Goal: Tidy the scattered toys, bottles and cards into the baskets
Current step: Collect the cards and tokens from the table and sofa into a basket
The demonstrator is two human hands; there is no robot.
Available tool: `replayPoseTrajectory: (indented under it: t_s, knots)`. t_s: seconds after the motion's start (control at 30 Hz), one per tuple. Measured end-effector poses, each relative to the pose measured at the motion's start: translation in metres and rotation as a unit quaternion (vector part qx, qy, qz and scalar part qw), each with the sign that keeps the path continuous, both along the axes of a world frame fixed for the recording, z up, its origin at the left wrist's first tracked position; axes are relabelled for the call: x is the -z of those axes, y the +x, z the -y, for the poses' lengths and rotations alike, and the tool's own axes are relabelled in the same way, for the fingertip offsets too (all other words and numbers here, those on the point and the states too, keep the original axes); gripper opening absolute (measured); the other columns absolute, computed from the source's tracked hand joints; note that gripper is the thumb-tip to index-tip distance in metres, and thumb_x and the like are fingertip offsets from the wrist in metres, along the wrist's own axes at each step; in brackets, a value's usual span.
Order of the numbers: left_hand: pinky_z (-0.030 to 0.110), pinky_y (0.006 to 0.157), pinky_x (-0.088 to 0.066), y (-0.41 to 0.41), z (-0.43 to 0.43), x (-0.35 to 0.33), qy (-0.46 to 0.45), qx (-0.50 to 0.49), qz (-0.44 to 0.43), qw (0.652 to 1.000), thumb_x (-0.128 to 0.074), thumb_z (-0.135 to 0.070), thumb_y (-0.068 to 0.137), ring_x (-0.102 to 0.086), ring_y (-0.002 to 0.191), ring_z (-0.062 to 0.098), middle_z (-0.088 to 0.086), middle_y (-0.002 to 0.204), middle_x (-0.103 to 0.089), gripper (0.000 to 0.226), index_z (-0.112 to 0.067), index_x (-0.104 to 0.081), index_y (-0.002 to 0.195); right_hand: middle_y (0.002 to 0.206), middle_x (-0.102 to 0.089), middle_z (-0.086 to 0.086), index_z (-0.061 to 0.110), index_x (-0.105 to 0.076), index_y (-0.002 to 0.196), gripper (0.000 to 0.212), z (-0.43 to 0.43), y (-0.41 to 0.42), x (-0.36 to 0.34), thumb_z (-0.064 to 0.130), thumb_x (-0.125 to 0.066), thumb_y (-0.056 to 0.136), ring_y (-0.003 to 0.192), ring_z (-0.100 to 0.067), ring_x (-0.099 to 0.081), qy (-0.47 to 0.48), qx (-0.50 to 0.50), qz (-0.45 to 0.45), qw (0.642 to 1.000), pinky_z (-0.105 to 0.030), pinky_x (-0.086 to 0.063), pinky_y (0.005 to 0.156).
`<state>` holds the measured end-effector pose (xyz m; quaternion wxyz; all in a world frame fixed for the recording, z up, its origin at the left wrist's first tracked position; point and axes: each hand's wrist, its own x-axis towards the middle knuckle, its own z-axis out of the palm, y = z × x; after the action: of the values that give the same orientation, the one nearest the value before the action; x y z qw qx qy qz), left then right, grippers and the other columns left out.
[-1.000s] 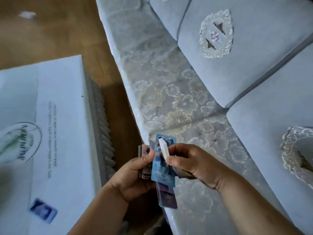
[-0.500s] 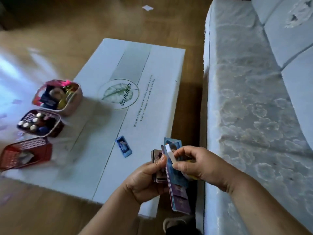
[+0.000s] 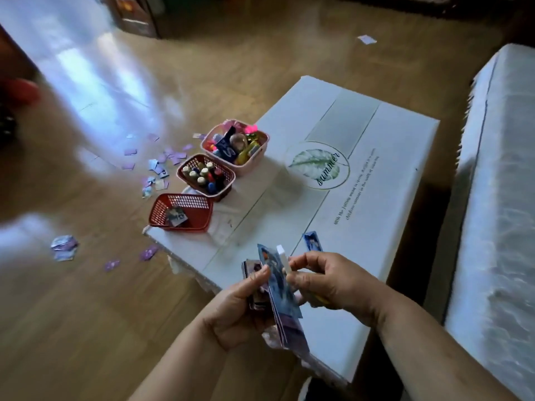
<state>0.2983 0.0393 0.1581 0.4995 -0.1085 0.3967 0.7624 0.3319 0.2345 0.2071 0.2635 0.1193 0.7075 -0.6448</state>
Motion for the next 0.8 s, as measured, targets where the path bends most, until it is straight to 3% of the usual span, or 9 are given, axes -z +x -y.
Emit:
replayPoseTrajectory:
  t_s: [0.13, 0.23, 0.47, 0.6, 0.8]
  knots:
    - [0.053, 0.084, -0.057, -0.030, 0.030, -0.001, 0.002, -0.091, 0.050, 0.995, -0.099, -0.024, 0.043, -0.062, 0.113, 0.046, 0.029, 0.128, -0.060, 0.087, 0.003, -0.067, 0.119, 0.060, -0.057, 0.004, 0.011, -0.061, 0.105, 0.023, 0.022, -0.051, -0.004, 0.027, -0.067, 0.090, 0.052, -0.008, -0.052, -0.017, -0.014, -0.010, 1.000, -0.021, -0.036, 0.051]
    - [0.054, 0.081, -0.057, -0.053, 0.047, -0.002, 0.010, -0.144, 0.062, 0.987, -0.099, -0.022, 0.041, -0.061, 0.112, 0.048, 0.030, 0.125, -0.061, 0.101, 0.003, -0.057, 0.129, 0.057, -0.047, 0.001, 0.003, -0.061, 0.102, 0.027, 0.032, -0.092, 0.004, 0.027, -0.065, 0.090, 0.049, -0.010, -0.038, -0.014, 0.023, -0.013, 1.000, -0.020, -0.026, 0.044]
    - [0.056, 0.084, -0.056, -0.134, 0.103, 0.016, 0.007, -0.235, 0.074, 0.969, -0.100, -0.024, 0.038, -0.063, 0.112, 0.044, 0.026, 0.127, -0.062, 0.104, 0.000, -0.055, 0.129, 0.056, -0.059, 0.000, 0.004, -0.063, 0.090, 0.027, 0.074, -0.201, 0.052, 0.030, -0.067, 0.089, 0.046, -0.010, -0.044, 0.032, 0.156, 0.021, 0.987, -0.019, -0.022, 0.039]
    - [0.057, 0.088, -0.053, -0.200, 0.139, 0.044, -0.020, -0.226, 0.098, 0.969, -0.101, -0.025, 0.035, -0.063, 0.112, 0.045, 0.027, 0.127, -0.061, 0.110, 0.001, -0.052, 0.130, 0.059, -0.055, -0.004, 0.008, -0.062, 0.087, 0.024, 0.104, -0.270, 0.087, 0.031, -0.068, 0.088, 0.047, -0.012, -0.045, 0.072, 0.184, 0.055, 0.979, -0.019, -0.021, 0.040]
    - [0.052, 0.079, -0.058, -0.313, 0.181, 0.068, -0.043, -0.161, 0.114, 0.979, -0.100, -0.026, 0.035, -0.063, 0.110, 0.045, 0.030, 0.124, -0.062, 0.108, 0.003, -0.055, 0.128, 0.063, -0.047, -0.008, 0.014, -0.056, 0.082, 0.022, 0.134, -0.380, 0.144, 0.034, -0.065, 0.089, 0.046, -0.014, -0.034, 0.097, 0.283, 0.100, 0.949, -0.019, -0.014, 0.043]
